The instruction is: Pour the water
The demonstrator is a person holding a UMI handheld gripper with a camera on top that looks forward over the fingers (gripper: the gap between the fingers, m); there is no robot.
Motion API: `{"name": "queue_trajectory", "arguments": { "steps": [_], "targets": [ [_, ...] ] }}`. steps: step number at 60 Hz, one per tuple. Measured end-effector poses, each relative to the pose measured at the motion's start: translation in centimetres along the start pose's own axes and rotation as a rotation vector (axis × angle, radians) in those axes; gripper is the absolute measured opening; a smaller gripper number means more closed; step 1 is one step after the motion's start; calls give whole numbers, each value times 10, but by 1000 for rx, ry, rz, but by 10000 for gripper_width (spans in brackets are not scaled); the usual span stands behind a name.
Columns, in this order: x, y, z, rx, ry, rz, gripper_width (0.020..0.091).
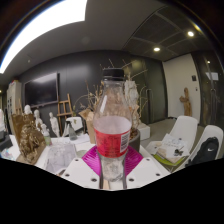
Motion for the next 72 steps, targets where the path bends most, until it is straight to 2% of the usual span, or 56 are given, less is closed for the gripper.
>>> {"name": "queue_trajectory", "arguments": {
  "steps": [7, 18, 31, 35, 43, 47, 49, 53, 56, 60, 72],
  "targets": [
    [-46, 51, 8, -83, -68, -123, 252],
    [-111, 99, 17, -126, -166, -102, 252],
    [-158, 117, 19, -147, -221, -69, 257],
    [-158, 116, 15, -152, -189, -76, 259],
    [-156, 116, 15, -169, -183, -73, 416],
    [-157, 117, 11, -180, -206, -64, 510],
    [-156, 116, 10, -182, -223, -59, 614],
    [-153, 111, -1, -181, -242, -48, 873],
    [-148, 106, -10, -187, -252, -41, 823],
    [-138, 97, -27, -205, -264, -44, 864],
    [-110, 26, -115, -215, -334, -40, 856]
  ]
}}
Point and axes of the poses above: the point between the fingertips, and its own axes, seen from behind it with the camera up: y to the right, x up, z forward, the way the camera looks, the point moved 4 cm from there along -z, backward, against the way the camera looks, and after that the axes turned 3 degrees about x, right-handed, at the moved point
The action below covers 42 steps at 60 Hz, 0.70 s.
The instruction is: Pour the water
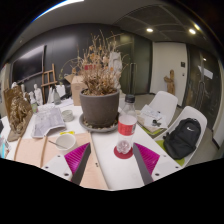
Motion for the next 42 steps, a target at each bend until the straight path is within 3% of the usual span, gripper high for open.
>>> {"name": "queue_trajectory", "arguments": {
  "steps": [23, 42],
  "targets": [
    [-33, -133, -210, 61, -91, -115, 858],
    [-51, -177, -259, 94, -84, -169, 854]
  ]
}}
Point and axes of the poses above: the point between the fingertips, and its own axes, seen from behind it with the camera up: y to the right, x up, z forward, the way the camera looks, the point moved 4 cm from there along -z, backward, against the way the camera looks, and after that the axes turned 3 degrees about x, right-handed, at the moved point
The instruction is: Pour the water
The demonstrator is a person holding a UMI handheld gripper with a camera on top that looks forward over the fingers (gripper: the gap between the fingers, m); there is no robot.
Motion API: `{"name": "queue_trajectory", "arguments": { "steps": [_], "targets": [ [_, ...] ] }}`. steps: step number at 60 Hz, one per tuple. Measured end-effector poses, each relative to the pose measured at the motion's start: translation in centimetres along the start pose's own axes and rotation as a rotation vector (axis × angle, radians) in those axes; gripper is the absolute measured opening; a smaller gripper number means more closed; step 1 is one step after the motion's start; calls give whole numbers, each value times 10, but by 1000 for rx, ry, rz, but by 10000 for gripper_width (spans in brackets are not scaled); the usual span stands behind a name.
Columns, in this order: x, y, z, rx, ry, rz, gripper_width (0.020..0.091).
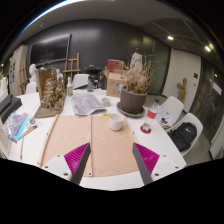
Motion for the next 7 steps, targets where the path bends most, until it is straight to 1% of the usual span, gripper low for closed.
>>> {"name": "queue_trajectory", "arguments": {
  "steps": [3, 7],
  "targets": [
    [0, 2, -3, -24, 10, -24, 856],
    [0, 0, -5, -19, 14, -31, 856]
  ]
}}
Point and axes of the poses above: the point between the fingertips, and its own axes, seen from behind it with the camera up: y to the right, x up, z forward, the way the camera looks, the point moved 4 cm from there along -z, backward, against the way the camera looks, and after that the axes turned 3 degrees about x, right-handed, at the moved point
